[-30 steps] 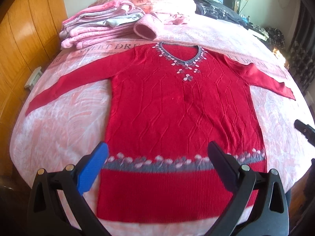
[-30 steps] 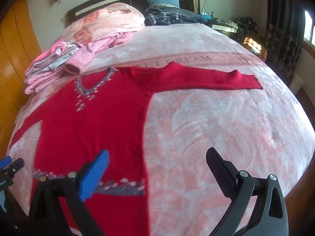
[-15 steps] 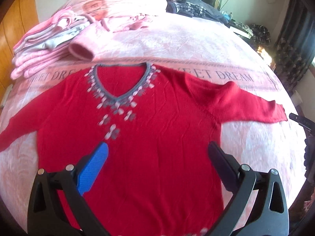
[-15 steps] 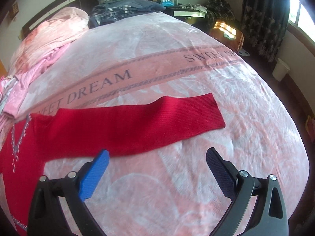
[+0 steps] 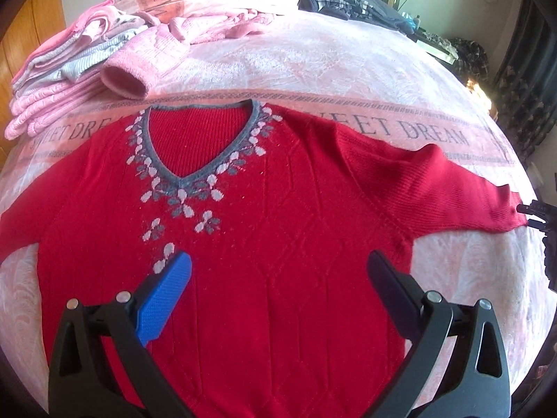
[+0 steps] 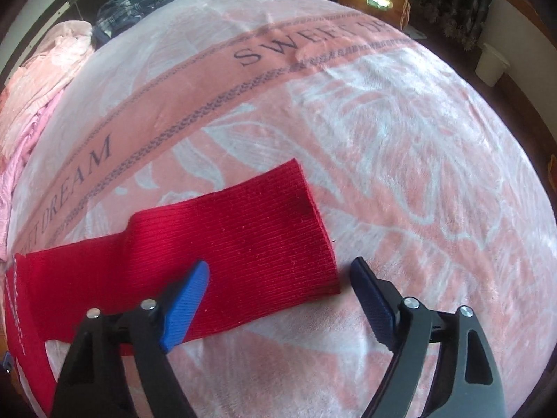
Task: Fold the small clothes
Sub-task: 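Reach the right tool to the sweater sleeve cuff and grasp it, then fold the held sleeve across the sweater chest with the right tool, release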
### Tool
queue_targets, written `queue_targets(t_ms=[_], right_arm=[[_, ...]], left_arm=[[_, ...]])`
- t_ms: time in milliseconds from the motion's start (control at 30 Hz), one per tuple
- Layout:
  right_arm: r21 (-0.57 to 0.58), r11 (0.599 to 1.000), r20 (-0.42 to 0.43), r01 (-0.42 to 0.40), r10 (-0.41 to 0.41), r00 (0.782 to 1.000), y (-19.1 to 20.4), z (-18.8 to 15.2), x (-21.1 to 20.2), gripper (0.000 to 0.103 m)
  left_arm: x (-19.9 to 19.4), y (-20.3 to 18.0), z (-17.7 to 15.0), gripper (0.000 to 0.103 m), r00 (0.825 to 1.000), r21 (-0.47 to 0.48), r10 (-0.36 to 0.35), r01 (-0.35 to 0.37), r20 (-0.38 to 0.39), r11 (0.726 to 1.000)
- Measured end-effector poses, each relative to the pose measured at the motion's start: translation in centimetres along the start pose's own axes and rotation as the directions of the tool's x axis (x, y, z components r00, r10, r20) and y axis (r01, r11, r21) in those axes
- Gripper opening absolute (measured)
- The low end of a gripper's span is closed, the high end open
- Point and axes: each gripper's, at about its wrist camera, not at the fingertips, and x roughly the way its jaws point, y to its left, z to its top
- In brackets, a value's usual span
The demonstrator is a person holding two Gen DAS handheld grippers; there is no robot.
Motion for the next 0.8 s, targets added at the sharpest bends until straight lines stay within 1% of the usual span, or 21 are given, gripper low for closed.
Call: queue_targets(t_ms=[67, 133, 167, 200, 233, 267, 300, 333, 400, 467, 500, 567, 700, 800], right_arm=[[0.000, 1.000, 0.011, 0.003, -0.003, 1.000, 0.1, -0.2, 0.3, 0.079], [-0.002, 1.000, 0.024, 0.016, -0.016, 1.000, 0.3, -0.3, 0.1, 0.069], [-0.005, 1.000, 0.030, 0.024, -0.024, 0.999, 0.4, -0.3, -0.2, 0.054], [-0.009, 1.000, 0.033, 0.022, -0.022, 0.999, 0.4, -0.4, -0.5, 0.036], [-0.004, 1.000, 0.030, -0.011, 0.011, 0.999, 0.3, -0.3, -0.8, 0.027], [0.009, 0.999, 0.031, -0.048, 0.047, 0.998, 0.1, -0.3, -1.2, 0.015], [0.017, 0.997, 0.038, -0.072, 0.072, 0.997, -0.1, -0.4, -1.7, 0.012], [0.013, 0.997, 0.051, -0.080, 0.079, 0.996, -0.1, -0.5, -2.3, 0.012], [0.008, 0.997, 0.073, -0.075, 0.074, 0.995, -0.4, -0.7, -3.5, 0.012], [0.036, 0.997, 0.080, -0.074, 0.071, 0.994, -1.6, -1.1, -3.8, 0.012], [0.051, 0.998, 0.066, -0.045, 0.042, 0.997, -2.1, -1.5, -3.5, 0.012], [0.053, 0.998, 0.037, -0.019, 0.017, 0.999, -2.6, -1.5, -2.2, 0.012], [0.068, 0.998, 0.062, -0.005, 0.001, 0.998, -2.4, -1.9, -1.7, 0.012], [0.039, 0.998, 0.067, 0.043, -0.046, 0.997, -1.4, -1.8, -2.1, 0.012]], left_arm=[[0.5, 0.4, -0.2, 0.100, 1.000, -0.014, -0.001, 0.001, -0.014, 1.000], [0.8, 0.6, -0.4, 0.100, 1.000, -0.019, -0.004, 0.004, -0.021, 1.000], [0.8, 0.6, -0.4, 0.100, 1.000, -0.017, -0.004, 0.003, -0.021, 1.000], [0.8, 0.5, -0.5, 0.100, 1.000, -0.014, -0.002, 0.002, -0.018, 1.000], [0.7, 0.5, -0.6, 0.100, 1.000, -0.009, 0.000, -0.001, -0.015, 1.000], [0.6, 0.4, -0.7, 0.100, 1.000, -0.006, 0.000, 0.000, -0.013, 1.000], [0.5, 0.4, -0.7, 0.100, 1.000, -0.005, -0.004, 0.004, -0.013, 1.000], [0.5, 0.4, -0.8, 0.100, 1.000, -0.006, -0.007, 0.007, -0.014, 1.000], [0.3, 0.6, -0.9, 0.100, 1.000, -0.009, -0.015, 0.015, -0.016, 1.000], [0.3, 0.8, -1.1, 0.100, 1.000, -0.005, -0.008, 0.008, -0.010, 1.000], [0.3, 1.0, -1.1, 0.100, 1.000, -0.003, 0.001, -0.001, -0.008, 1.000], [0.6, 1.4, -1.2, 0.100, 1.000, -0.008, 0.007, -0.007, -0.018, 1.000], [1.5, 2.5, -1.4, 0.100, 0.999, -0.027, 0.005, -0.006, -0.050, 1.000], [2.0, 3.7, -1.6, 0.100, 0.998, -0.039, 0.022, -0.024, -0.057, 0.999]])
